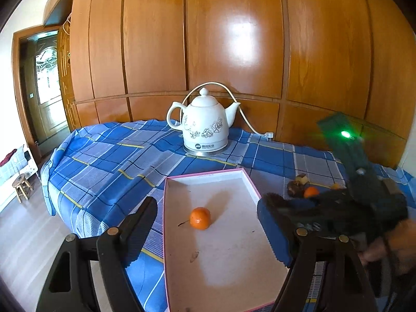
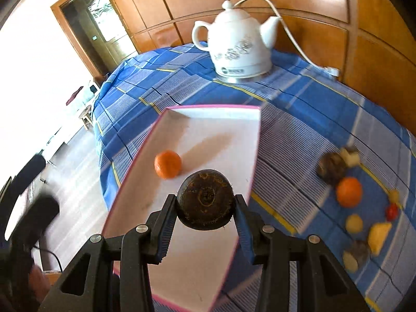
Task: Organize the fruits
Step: 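Lower the dark round fruit into the tray and open the right gripper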
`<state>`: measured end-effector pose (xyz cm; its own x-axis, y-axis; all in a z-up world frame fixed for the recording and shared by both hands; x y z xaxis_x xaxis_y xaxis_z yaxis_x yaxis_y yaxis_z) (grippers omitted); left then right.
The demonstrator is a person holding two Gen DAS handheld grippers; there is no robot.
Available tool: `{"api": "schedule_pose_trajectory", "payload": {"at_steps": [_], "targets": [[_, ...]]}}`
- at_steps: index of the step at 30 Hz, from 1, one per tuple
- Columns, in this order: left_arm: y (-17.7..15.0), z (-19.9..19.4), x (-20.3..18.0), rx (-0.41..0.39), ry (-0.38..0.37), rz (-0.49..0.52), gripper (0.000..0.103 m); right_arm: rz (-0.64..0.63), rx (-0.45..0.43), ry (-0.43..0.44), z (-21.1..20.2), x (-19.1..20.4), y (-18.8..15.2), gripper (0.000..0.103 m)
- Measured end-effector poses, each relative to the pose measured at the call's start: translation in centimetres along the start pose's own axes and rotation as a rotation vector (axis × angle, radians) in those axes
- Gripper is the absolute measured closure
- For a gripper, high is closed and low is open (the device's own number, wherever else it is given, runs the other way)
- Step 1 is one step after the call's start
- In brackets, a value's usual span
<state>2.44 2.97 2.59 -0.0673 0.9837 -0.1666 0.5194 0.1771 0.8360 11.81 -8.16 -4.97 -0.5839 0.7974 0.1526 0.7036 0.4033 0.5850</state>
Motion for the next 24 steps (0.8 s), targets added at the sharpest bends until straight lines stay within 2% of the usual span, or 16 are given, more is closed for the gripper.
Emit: {"api": "schedule_pose_trajectory", "payload": {"at_steps": [4, 8, 11, 12, 24], "targets": [[-0.2, 0.2, 0.4, 0.010, 0.002, -0.008, 0.023, 0.002, 0.020, 0.053, 1.6, 0.5, 1.4, 0.058], [-0.4, 0.3, 0.6, 0.016, 0.001, -0.007, 0.023, 0.006, 0.032, 0.070, 2.7, 1.0, 2.1, 0.057], [-0.6, 0.4, 0.7, 0.024, 0.000, -0.007, 0.023, 0.007, 0.022, 0.071, 2.6, 1.2, 2.2, 0.050], [-0.6, 0.5, 0.7, 0.026, 0.001, -0.008, 0.023, 0.005, 0.020, 0.069, 2.5, 1.3, 2.1, 0.046], [-1.1, 0.5, -0.1, 0.039, -0.013, 0.006, 0.021, -0.013, -0.023, -0.067, -0.7, -0.2, 0.5, 0.046]]}}
Point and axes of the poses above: each gripper's, at about its wrist camera, not at the fingertips, and z roughly the way its jaws point, x to its left, y to its top, the point moved 3 cm from there along z, roughly the way its jaws point, and after that the axes turned 12 degrees about -z, right-handed, at the moved point
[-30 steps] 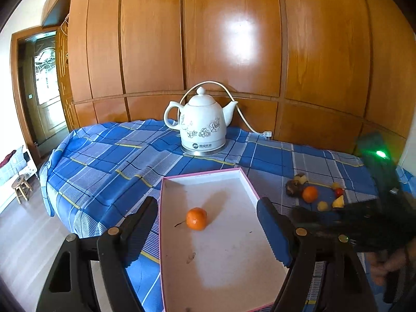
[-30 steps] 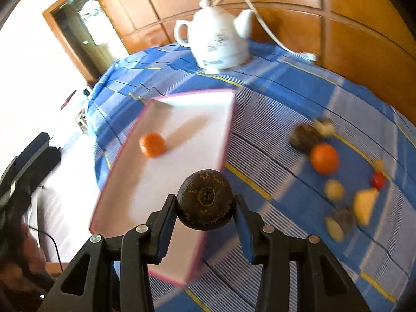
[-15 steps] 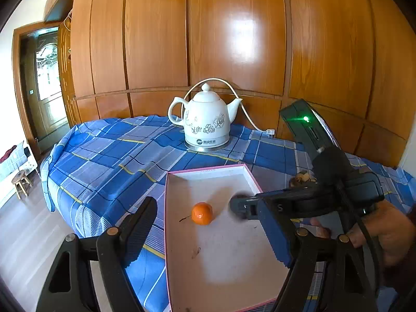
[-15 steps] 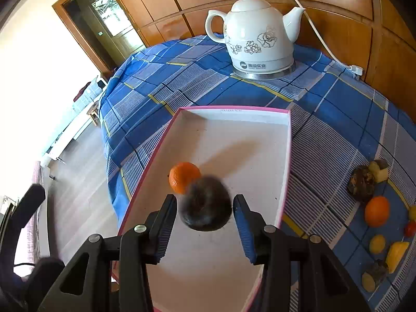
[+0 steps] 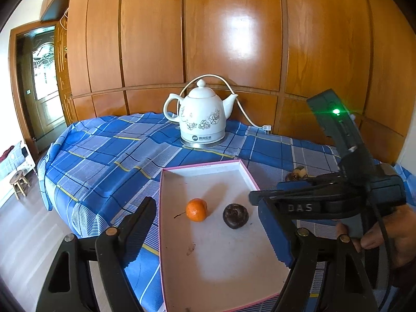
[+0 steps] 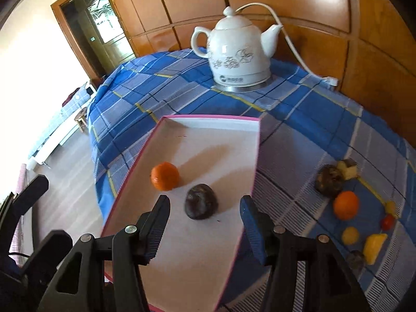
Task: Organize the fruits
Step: 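Lower the dark round fruit into the tray and open the right gripper, then move the left tool back toward the remaining fruits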
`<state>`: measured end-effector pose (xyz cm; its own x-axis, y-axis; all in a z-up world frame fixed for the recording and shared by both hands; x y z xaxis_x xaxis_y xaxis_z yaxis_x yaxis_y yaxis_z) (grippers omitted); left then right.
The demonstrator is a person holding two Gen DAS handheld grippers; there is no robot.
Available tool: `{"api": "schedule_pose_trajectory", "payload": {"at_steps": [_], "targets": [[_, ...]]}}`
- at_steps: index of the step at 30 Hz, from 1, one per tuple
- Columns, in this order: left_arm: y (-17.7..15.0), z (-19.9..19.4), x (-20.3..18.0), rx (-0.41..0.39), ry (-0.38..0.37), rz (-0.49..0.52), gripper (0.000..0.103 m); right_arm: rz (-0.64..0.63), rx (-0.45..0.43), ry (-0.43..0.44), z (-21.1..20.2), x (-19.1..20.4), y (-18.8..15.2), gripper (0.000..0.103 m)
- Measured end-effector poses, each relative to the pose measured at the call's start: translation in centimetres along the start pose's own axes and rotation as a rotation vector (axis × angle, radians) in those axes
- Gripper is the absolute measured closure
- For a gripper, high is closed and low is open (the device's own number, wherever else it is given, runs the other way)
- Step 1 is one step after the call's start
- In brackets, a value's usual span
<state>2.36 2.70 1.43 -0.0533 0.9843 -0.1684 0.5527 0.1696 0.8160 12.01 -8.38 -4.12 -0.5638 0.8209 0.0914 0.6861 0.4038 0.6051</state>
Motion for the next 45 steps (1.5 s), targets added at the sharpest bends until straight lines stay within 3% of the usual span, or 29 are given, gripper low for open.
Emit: {"api": "schedule_pose_trajectory", "payload": {"at_steps": [13, 25, 45], "targets": [[-1.3, 1.2, -1.4, 0.062, -0.015, 0.020, 0.021, -0.091, -0.070, -0.292, -5.0, -1.2, -2.5, 0.046], [-2.1, 1.4, -4.0, 0.089, -0.045, 0.068, 0.021, -0.112, -0.144, -0.482, -9.9, -1.9, -3.8, 0.046], [-2.8, 1.8, -6.7, 0.115, -0.063, 0.123, 0.021, -0.104, -0.204, -0.539, -12.7, -2.7, -4.3, 0.046]]}}
Point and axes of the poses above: each gripper's, at about its wrist camera, not at the fingertips, and z roughly the way its jaws point, x to its left, y to its top, the point moved 3 cm from there along z, roughly the way its jaws point, and after that the axes turned 12 degrees about -z, right-handed, at the moved point
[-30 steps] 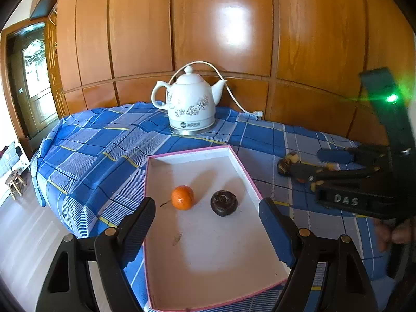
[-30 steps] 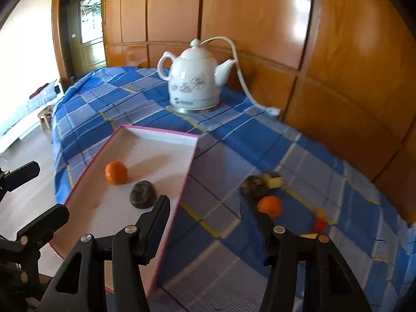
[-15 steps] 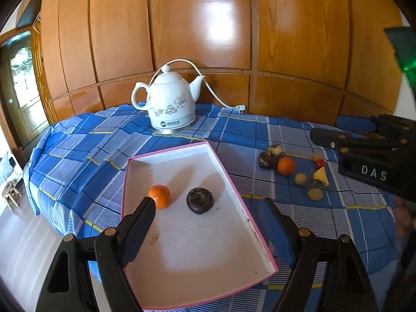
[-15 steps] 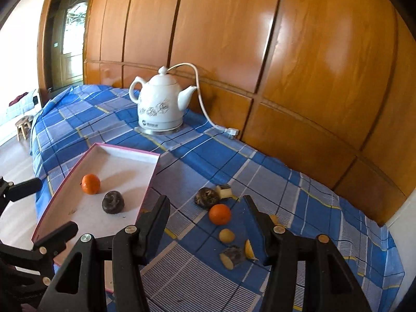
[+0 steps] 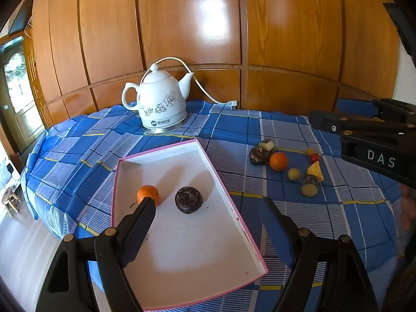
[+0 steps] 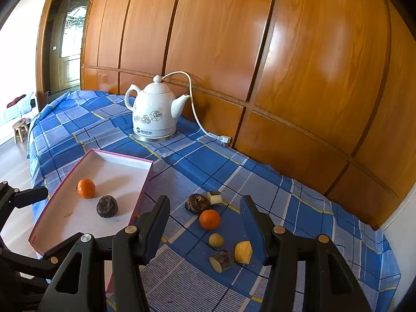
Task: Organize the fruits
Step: 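Move the left tool back toward the remaining fruits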
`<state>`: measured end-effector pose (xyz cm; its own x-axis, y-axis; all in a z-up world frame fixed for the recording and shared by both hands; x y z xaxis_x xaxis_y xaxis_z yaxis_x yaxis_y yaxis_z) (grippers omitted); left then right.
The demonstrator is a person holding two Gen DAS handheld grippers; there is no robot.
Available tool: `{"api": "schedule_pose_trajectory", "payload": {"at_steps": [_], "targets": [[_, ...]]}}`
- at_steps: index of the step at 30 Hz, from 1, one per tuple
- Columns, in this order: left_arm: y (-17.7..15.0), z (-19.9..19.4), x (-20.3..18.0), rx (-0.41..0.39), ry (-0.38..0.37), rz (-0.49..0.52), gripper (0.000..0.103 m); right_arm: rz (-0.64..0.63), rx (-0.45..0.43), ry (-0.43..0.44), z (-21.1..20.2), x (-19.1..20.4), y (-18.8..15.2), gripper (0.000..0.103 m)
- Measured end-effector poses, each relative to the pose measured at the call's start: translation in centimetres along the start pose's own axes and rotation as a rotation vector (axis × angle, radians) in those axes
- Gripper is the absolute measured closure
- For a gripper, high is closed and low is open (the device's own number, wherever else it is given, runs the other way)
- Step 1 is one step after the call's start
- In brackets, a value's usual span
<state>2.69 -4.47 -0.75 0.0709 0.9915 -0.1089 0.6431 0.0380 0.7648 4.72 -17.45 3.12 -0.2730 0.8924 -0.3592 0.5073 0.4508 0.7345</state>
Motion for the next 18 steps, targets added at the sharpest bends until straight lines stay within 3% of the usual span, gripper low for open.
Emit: {"api": "schedule_pose_trajectory", "payload": {"at_steps": [12, 18], "targets": [[0.1, 1.7, -1.4, 0.041, -0.021, 0.023, 0.021, -0.018, 0.073, -0.024, 1.6, -2.9, -1.9, 0.046], [0.4, 3.2, -3.0, 0.072, -0.051, 0.057, 0.021, -0.010, 0.151, -0.062, 3.6, -7.2, -4.9, 0.046]]}}
Point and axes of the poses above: each gripper's, at about its wrist camera, not at the fingertips, and z roughly the way its jaws point, x to its left, y to its top, the point moved 3 cm from there along z, roughly the way its jaws point, and after that the axes turned 12 degrees about -z, right-handed, at the moved point
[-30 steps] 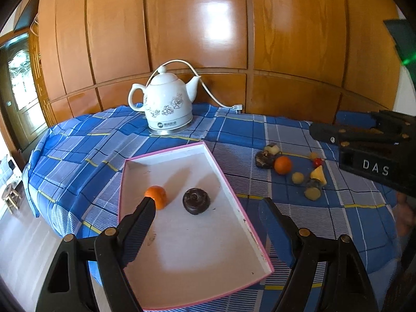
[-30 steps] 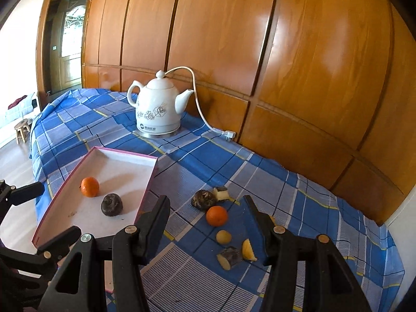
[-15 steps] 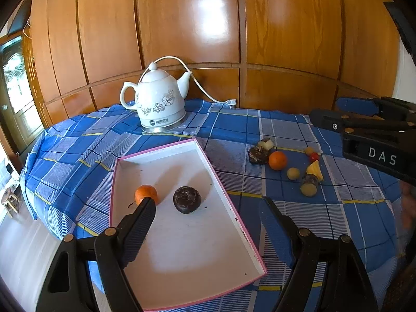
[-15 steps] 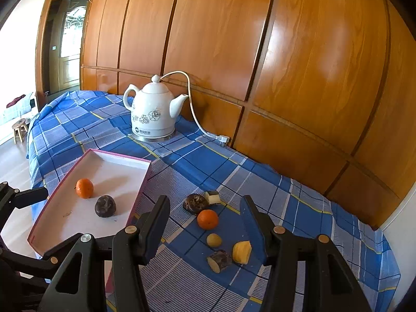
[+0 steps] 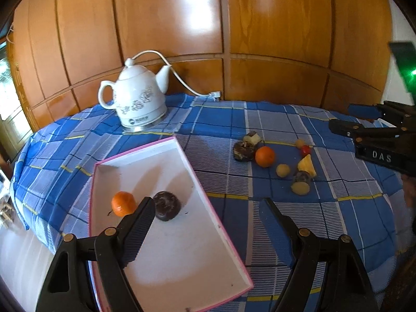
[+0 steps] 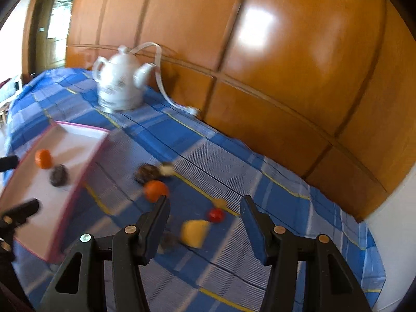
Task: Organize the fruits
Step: 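Move the left tool back toward the remaining fruits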
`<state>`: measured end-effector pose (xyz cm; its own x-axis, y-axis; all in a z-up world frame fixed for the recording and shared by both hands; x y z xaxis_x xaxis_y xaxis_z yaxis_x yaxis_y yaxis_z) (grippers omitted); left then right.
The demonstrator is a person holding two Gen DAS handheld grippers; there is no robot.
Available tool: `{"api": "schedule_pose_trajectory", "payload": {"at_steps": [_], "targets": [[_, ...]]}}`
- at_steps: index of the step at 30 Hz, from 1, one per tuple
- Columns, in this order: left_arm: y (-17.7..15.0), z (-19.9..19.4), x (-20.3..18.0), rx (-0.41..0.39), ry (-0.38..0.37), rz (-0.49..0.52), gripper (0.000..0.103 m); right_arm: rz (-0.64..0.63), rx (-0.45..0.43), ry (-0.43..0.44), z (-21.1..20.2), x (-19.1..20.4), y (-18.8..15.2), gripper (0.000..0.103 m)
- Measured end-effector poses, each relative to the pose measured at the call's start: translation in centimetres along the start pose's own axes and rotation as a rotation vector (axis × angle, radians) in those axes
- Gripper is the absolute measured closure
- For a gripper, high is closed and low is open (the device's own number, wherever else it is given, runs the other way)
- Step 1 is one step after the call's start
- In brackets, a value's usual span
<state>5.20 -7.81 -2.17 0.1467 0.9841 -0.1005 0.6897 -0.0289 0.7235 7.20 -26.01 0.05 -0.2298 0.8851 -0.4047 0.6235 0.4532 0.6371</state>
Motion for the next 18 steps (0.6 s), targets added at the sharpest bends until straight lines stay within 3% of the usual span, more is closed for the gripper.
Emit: {"api": "schedule_pose_trajectory", "payload": {"at_steps": [5, 8, 13, 18], "targets": [[0.4, 1.9, -1.1, 0.056, -0.039, -0.002, 0.023, 0.156, 0.081, -0.015, 3.3, -5.2, -3.6, 0.046], [0.9, 3.1, -1.8, 0.081, -0.057, 0.009, 0.032, 0.256, 0.128, 0.008, 4.6, -7.1, -5.5, 0.046], [1.8, 5.8, -2.8, 0.172, -0.121, -0.023, 0.061, 0.332, 0.148, 0.052, 5.2, -8.2, -6.1, 0.046], [3.2, 8.8, -3.5, 0.229, -0.133, -0.067, 0.062, 0.326, 0.145, 0.077, 5.3, -7.7, -5.7, 0.046]]}}
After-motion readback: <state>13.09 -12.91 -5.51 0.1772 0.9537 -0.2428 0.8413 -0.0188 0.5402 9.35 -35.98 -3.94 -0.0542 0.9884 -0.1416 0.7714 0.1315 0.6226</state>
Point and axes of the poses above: each gripper's, at about its wrist camera, not at the fingertips, and z roughly the way its jaws point, x to its left, y to its top, the point moved 3 cm from there along z, roughly the way its jaws point, and after that the axes turned 12 degrees about -z, right-handed, at the moved point
